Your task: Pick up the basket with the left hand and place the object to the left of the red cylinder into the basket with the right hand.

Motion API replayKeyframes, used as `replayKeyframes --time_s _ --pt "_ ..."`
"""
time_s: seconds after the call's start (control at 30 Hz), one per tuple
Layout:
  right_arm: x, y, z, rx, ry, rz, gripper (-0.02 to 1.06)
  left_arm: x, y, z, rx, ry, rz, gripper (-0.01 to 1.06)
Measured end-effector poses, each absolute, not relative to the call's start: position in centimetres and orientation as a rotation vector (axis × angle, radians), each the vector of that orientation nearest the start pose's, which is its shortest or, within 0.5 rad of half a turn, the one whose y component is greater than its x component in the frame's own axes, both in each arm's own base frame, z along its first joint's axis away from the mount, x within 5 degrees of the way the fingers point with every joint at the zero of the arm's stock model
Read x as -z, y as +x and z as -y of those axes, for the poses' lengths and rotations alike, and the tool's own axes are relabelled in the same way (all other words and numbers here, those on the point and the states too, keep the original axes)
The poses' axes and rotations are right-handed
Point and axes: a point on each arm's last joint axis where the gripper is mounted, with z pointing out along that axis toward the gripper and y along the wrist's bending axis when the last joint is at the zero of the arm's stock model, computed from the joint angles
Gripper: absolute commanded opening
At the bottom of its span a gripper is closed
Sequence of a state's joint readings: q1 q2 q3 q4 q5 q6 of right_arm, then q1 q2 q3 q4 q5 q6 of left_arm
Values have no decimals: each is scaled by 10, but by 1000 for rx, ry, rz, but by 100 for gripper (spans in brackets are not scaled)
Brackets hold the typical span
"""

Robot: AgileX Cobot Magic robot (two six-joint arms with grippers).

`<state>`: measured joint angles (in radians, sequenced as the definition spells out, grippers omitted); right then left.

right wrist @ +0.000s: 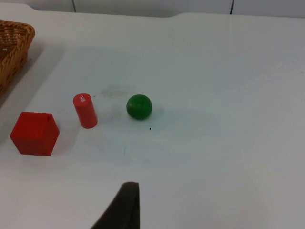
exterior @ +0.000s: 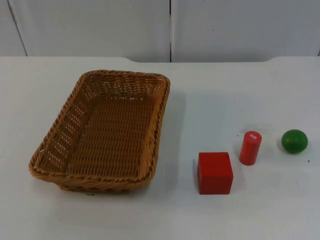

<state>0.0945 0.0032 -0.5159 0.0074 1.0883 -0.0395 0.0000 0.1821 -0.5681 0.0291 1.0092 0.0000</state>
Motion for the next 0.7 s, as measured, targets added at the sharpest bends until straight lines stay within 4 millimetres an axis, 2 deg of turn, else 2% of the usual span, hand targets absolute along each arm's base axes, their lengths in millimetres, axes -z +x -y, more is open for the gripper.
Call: replayKeyframes --time_s 0.37,0.7 --pt "-279 -7 0 -46 -133 -2055 105 -302 36 -1 -15 2 -2122 105" --pt "-279 -7 0 -46 -133 -2055 105 -306 39 0 0 0 -2075 105"
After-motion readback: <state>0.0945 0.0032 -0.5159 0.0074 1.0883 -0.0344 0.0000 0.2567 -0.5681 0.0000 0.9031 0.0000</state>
